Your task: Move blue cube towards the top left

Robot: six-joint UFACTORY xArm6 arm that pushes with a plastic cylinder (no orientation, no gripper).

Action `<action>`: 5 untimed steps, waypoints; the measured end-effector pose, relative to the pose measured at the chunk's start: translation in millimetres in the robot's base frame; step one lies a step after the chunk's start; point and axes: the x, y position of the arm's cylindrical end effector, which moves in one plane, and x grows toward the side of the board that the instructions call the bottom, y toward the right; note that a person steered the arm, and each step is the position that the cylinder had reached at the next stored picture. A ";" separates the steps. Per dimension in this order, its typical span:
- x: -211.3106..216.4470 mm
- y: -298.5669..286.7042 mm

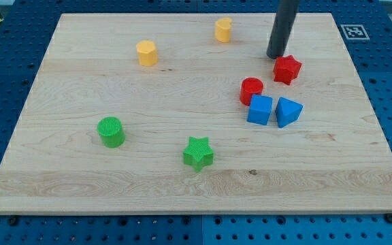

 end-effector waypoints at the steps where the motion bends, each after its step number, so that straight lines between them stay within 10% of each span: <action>1: -3.5 -28.7; 5: 5.8 -65.8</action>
